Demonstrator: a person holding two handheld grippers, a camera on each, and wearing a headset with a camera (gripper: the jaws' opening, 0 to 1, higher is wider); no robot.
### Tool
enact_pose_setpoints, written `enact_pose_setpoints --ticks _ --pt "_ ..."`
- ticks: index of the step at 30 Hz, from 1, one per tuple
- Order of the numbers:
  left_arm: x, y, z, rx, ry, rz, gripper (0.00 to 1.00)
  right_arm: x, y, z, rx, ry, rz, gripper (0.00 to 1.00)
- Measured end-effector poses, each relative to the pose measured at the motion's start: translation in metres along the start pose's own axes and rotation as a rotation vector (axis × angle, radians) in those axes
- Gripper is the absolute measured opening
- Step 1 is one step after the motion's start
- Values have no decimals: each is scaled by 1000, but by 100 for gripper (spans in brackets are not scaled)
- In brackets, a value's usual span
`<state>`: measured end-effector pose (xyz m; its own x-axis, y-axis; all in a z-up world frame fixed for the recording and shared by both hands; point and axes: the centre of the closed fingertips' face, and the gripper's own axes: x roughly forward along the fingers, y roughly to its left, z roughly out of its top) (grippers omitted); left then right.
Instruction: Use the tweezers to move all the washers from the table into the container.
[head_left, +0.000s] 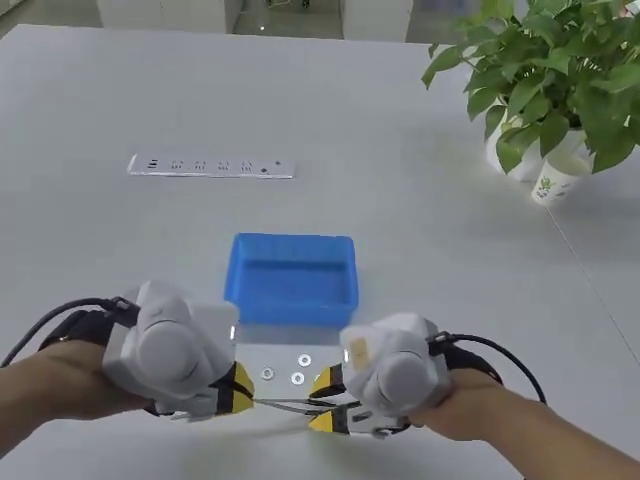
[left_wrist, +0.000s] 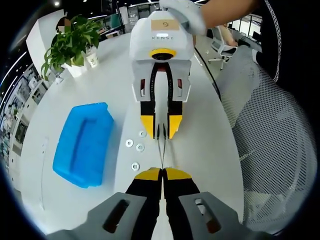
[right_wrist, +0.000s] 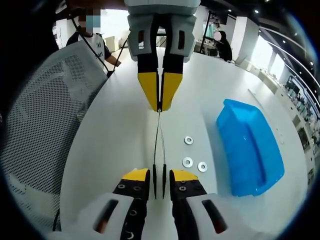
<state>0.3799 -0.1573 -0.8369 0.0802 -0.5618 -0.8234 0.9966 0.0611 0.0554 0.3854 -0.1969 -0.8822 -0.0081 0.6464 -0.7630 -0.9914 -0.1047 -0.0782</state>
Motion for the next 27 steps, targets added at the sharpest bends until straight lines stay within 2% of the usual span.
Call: enact_pose_setpoints --ticks 8,19,27 --pt "-8 -1 14 12 -32 0 4 -4 3 4 -6 -18 -1 12" --pt "-19 -4 28 37 -53 -7 4 -6 7 12 -4 -45 -5 11" --pt "-28 -5 43 64 -75 -15 4 -6 8 21 10 -78 -17 11"
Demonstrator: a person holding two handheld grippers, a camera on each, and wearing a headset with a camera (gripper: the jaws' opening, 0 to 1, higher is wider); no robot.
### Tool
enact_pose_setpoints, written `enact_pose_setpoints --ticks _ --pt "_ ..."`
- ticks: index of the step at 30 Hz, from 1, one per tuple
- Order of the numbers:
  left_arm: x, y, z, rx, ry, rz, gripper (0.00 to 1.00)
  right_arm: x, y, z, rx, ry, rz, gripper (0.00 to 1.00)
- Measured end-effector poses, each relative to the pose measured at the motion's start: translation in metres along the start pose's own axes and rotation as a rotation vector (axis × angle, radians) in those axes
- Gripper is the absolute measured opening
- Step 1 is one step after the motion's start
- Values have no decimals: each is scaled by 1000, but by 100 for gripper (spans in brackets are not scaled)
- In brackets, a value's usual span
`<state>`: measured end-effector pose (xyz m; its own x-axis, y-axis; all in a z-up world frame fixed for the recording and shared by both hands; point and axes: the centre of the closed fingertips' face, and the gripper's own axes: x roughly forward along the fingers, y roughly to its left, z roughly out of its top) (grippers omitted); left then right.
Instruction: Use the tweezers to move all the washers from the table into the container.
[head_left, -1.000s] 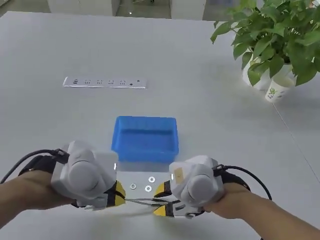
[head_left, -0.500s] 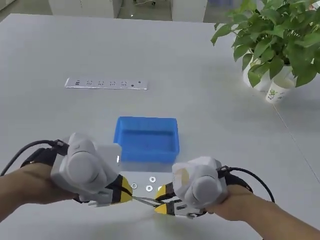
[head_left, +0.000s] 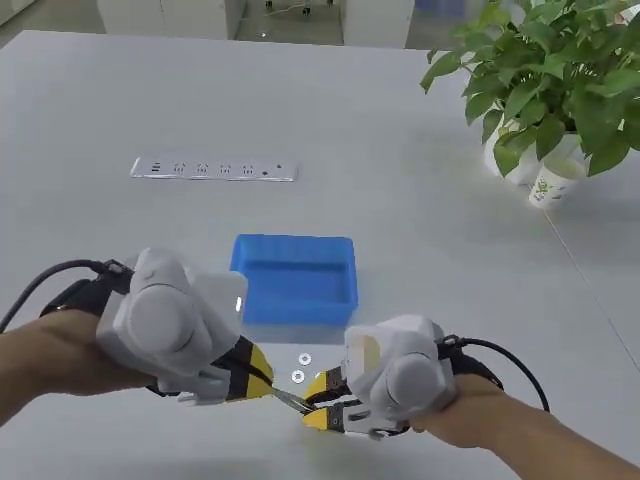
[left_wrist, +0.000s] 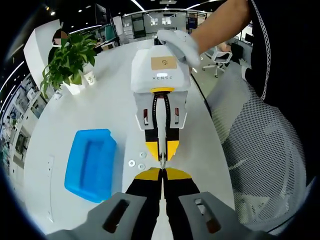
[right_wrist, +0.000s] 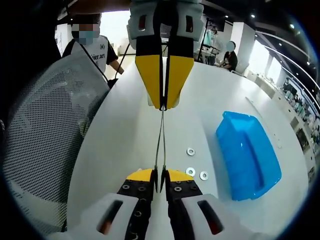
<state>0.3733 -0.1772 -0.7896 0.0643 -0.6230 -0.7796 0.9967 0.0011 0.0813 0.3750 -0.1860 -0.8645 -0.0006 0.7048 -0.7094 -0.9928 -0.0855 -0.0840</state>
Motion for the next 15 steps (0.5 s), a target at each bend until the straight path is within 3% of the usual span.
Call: enact_pose_setpoints --ticks 4,15 --pt "-3 0 12 19 -22 2 4 -1 0 5 7 -19 -8 10" --pt "6 -2 28 34 -57 -24 4 2 3 7 29 -28 -6 10"
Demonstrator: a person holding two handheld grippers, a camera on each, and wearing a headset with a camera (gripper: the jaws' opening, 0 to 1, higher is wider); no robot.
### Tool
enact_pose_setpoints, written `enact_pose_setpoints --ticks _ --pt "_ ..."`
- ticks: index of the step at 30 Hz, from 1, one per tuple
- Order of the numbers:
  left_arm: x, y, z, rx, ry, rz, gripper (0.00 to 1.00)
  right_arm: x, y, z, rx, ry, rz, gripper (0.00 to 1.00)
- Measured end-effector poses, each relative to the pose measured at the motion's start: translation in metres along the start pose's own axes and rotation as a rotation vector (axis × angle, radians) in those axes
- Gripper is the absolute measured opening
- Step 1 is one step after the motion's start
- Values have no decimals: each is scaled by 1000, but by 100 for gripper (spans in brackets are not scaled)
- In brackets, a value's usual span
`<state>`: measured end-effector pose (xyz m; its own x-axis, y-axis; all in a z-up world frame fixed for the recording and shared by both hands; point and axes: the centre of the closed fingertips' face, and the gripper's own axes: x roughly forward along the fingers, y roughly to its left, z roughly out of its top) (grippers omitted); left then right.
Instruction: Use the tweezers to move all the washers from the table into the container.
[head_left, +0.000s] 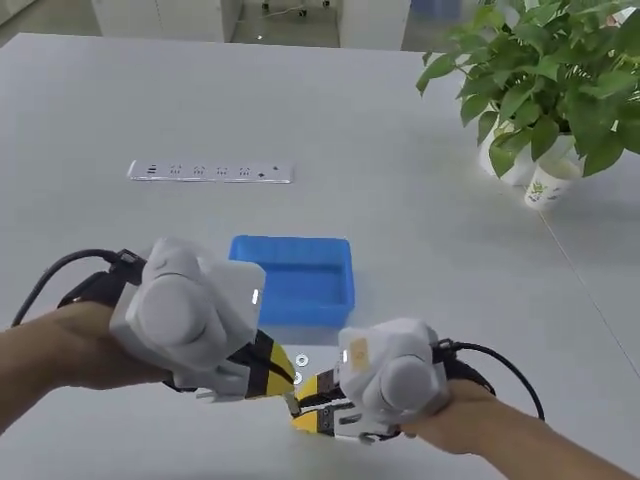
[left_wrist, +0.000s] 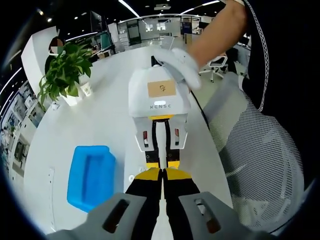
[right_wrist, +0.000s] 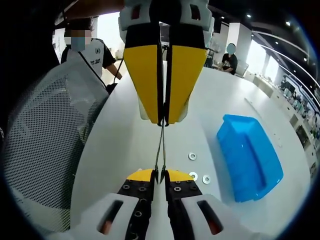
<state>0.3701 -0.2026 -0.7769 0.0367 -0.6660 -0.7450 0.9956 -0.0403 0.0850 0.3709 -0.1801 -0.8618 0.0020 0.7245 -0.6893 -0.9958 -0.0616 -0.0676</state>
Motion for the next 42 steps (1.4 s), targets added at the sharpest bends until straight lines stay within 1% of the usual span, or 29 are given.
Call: enact_pose_setpoints --ticks 4,6,7,8,10,11,13,14,15,18,20,22,28,34,42 --pt "4 1 5 7 -18 -4 4 -2 0 -1 14 -5 -3 10" --pt "6 -1 9 20 -32 -20 4 -3 1 -3 16 -4 -1 9" --pt "7 -1 10 35 -37 -22 5 -4 1 -3 16 -3 -1 9" --pt "8 0 10 44 -39 -17 5 -4 1 -3 17 -3 -5 9" --pt "9 1 11 43 -42 -20 5 -4 0 -4 22 -5 -8 9" --pt "10 1 10 47 -41 -20 5 -4 0 -4 23 -5 -10 9" --pt "12 1 6 53 -26 -27 5 -4 0 -4 27 -7 -10 9" --pt "14 1 1 62 -6 -29 6 -4 0 -4 24 -7 -8 10" --pt "15 0 -2 68 6 -29 7 -4 0 -4 22 -5 -8 10" --pt "17 -1 -7 52 4 -37 8 -3 0 -3 22 -5 -7 10" --pt "18 -1 -9 41 -7 -34 8 -3 0 -3 20 -5 -6 10" --pt "20 -2 -10 36 -6 -33 8 -2 0 -2 18 -4 -5 10" --pt "21 -1 -10 23 -24 -29 6 -2 0 -2 16 -2 -4 10" --pt "20 -1 -9 20 -26 -32 6 -3 -1 -2 19 -7 -8 11" --pt "16 5 -6 42 -31 -18 6 -8 -8 0 11 -14 -34 11"
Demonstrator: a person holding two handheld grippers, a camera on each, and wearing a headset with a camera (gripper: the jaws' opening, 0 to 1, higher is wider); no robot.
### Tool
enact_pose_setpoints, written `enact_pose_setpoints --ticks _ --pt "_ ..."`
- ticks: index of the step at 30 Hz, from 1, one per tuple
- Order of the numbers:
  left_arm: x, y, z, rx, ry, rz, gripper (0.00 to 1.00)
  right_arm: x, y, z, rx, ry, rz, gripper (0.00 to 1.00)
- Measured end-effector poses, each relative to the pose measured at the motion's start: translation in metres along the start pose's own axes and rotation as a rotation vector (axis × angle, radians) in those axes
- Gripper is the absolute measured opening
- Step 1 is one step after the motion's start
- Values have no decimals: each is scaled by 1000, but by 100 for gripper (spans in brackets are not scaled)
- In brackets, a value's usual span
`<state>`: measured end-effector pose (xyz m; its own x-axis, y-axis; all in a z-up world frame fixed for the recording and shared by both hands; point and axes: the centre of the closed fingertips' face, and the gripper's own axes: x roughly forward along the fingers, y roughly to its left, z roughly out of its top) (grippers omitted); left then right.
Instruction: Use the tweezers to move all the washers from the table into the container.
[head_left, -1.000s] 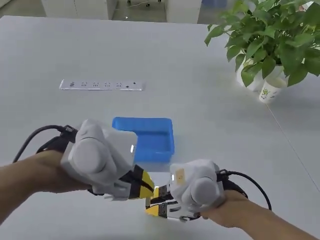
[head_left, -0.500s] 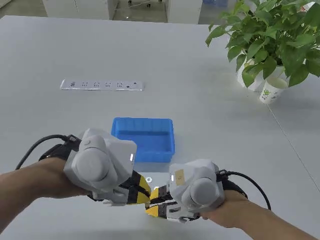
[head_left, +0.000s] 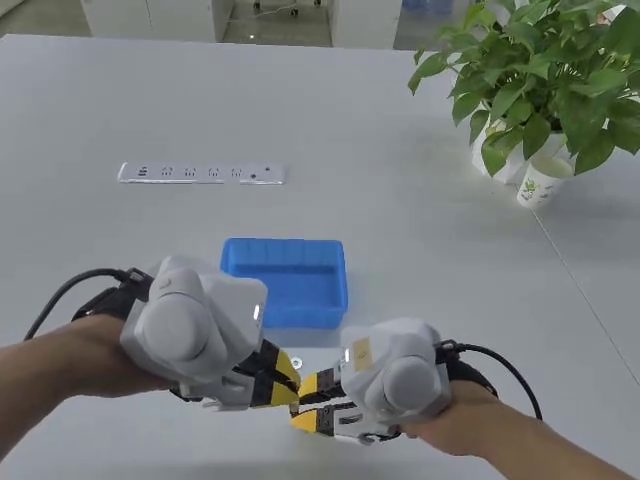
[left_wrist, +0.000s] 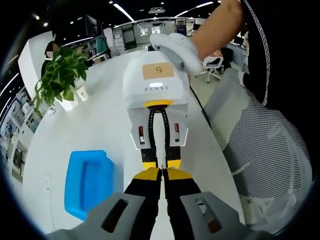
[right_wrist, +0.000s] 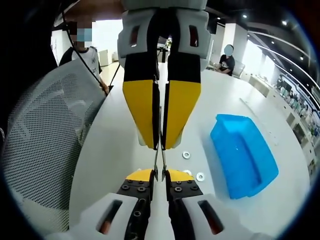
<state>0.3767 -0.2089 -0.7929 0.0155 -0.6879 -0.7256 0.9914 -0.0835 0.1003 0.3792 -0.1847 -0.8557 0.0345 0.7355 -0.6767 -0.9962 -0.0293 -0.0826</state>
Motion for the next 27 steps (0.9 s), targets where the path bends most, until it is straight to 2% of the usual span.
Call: enact_pose_setpoints --ticks 7,19,27 --pt "1 8 3 35 -3 5 6 -4 -9 -3 0 2 -28 11" --pt "6 22 5 50 -8 8 6 -9 -25 -9 12 5 -76 12" --pt "10 29 5 52 -9 8 6 -9 -32 -14 23 9 -90 12"
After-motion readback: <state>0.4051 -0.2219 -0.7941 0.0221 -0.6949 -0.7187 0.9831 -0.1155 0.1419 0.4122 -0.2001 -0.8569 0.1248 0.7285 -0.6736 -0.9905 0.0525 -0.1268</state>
